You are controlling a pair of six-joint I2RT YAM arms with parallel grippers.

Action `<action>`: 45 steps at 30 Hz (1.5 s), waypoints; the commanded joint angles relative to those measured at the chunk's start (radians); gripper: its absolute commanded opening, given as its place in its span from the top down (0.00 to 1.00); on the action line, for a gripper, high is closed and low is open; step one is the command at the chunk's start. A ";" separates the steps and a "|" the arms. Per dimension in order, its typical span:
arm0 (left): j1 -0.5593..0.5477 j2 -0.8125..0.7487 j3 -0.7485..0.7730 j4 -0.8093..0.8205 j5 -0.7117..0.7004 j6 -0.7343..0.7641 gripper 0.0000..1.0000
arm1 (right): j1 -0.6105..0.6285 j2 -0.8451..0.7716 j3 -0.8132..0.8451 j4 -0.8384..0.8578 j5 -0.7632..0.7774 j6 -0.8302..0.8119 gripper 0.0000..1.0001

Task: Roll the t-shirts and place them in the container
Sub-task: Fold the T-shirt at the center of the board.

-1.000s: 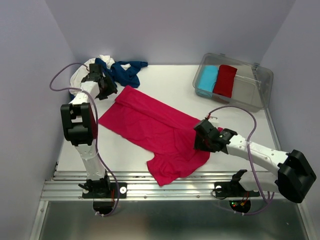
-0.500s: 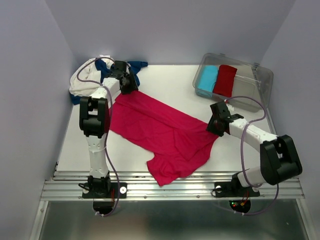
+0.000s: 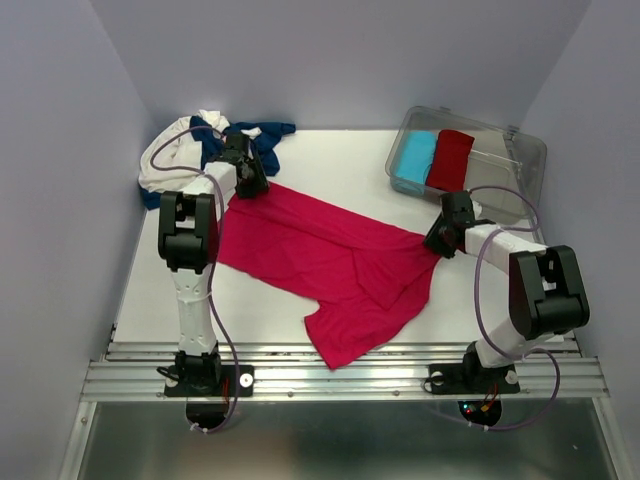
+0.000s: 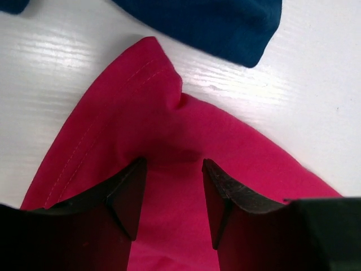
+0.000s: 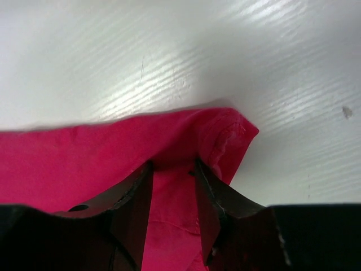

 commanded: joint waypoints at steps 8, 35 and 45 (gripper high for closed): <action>0.010 -0.029 -0.048 -0.013 -0.015 -0.023 0.44 | -0.054 0.087 -0.018 -0.048 0.072 -0.035 0.61; 0.151 -0.654 -0.541 -0.119 -0.179 -0.083 0.40 | -0.007 -0.379 0.002 -0.235 -0.132 -0.178 0.23; 0.242 -0.711 -0.745 -0.083 -0.268 -0.155 0.37 | 0.068 -0.380 0.002 -0.250 -0.165 -0.196 0.20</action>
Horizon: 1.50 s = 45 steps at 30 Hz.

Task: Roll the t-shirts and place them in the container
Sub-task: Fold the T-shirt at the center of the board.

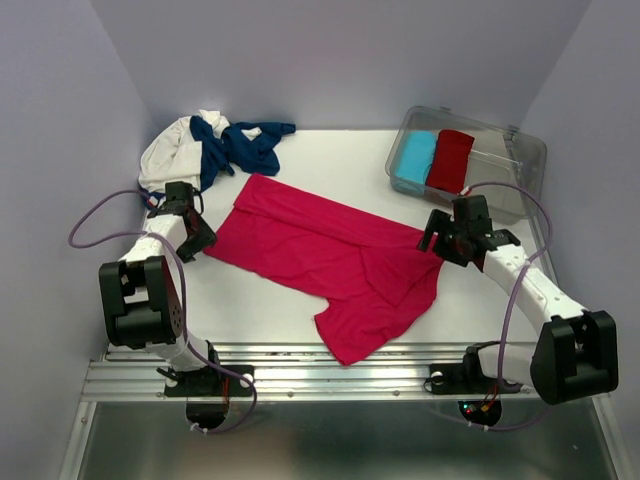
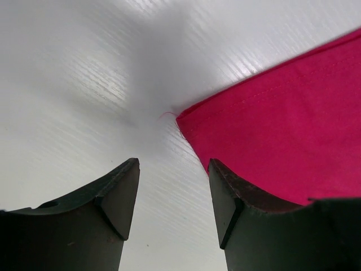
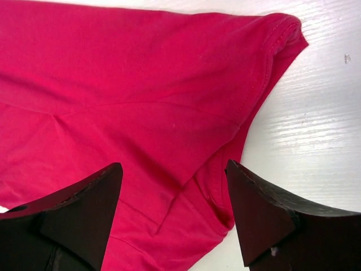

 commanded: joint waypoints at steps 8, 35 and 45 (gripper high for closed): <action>0.007 0.033 -0.026 0.122 0.003 -0.064 0.39 | 0.197 0.008 0.081 -0.071 0.033 -0.037 0.20; -0.064 0.095 -0.010 0.194 0.089 -0.094 1.00 | 1.008 0.063 0.070 -0.065 0.185 -0.039 0.23; -0.071 0.098 -0.003 0.189 0.097 -0.081 1.00 | 1.117 0.343 0.150 0.022 0.252 -0.050 0.39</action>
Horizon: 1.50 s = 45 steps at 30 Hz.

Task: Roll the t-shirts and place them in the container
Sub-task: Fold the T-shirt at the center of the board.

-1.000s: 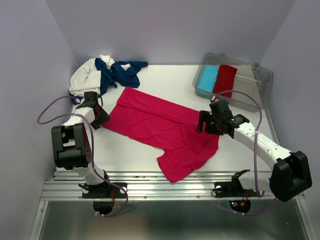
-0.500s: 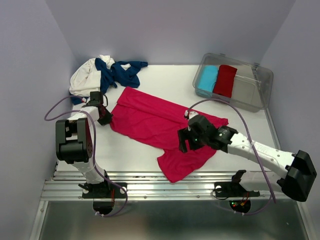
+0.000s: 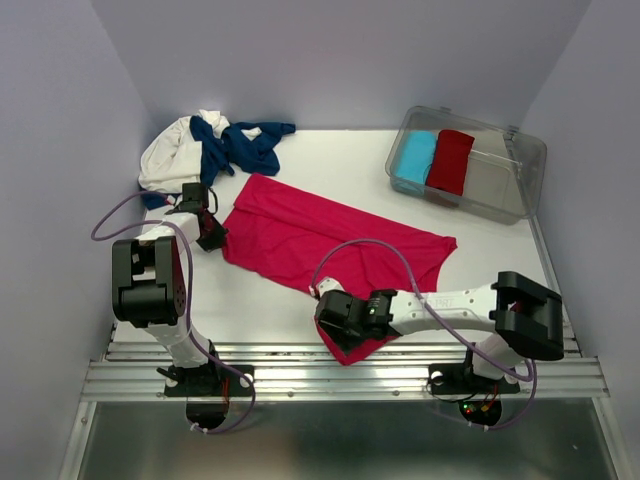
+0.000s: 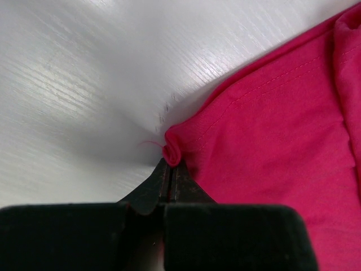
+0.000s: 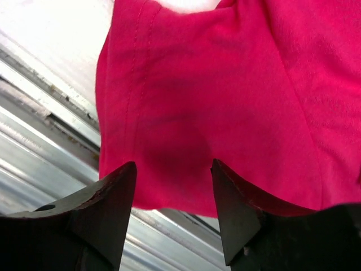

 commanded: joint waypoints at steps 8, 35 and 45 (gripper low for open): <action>-0.008 -0.037 0.029 -0.031 0.013 0.025 1.00 | 0.004 0.097 0.040 0.103 0.100 0.015 0.61; -0.028 -0.014 0.045 -0.024 0.060 0.032 1.00 | -0.231 -0.061 0.034 0.142 0.151 -0.121 0.57; -0.036 -0.008 0.050 -0.026 0.055 0.033 1.00 | -0.171 -0.174 0.014 0.045 0.080 -0.072 0.47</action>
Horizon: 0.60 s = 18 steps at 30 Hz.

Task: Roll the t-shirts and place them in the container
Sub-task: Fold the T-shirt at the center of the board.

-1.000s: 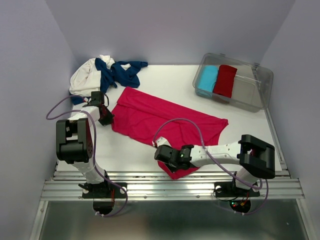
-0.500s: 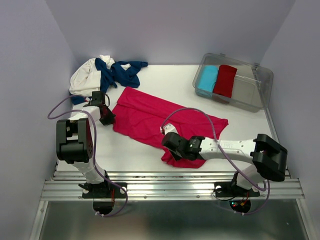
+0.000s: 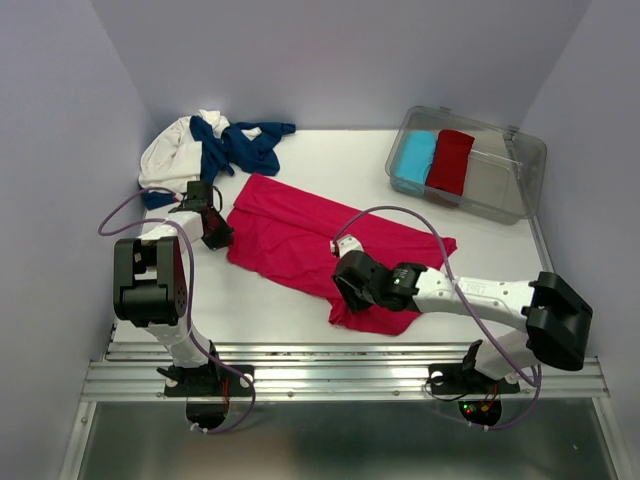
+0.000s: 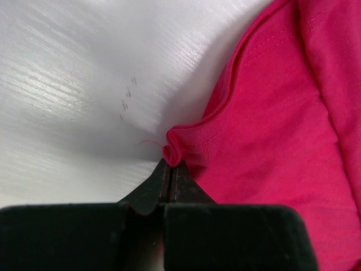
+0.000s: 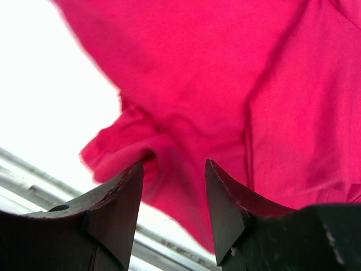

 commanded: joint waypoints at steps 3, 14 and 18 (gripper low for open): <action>-0.005 -0.005 0.037 -0.015 -0.002 0.012 1.00 | 0.099 -0.094 0.003 -0.040 -0.002 0.027 0.47; -0.010 -0.002 0.040 -0.018 -0.005 0.012 1.00 | 0.230 -0.016 -0.003 -0.049 0.021 -0.034 0.54; -0.012 0.001 0.045 -0.023 -0.008 0.012 1.00 | 0.239 0.021 -0.002 -0.019 0.018 -0.060 0.53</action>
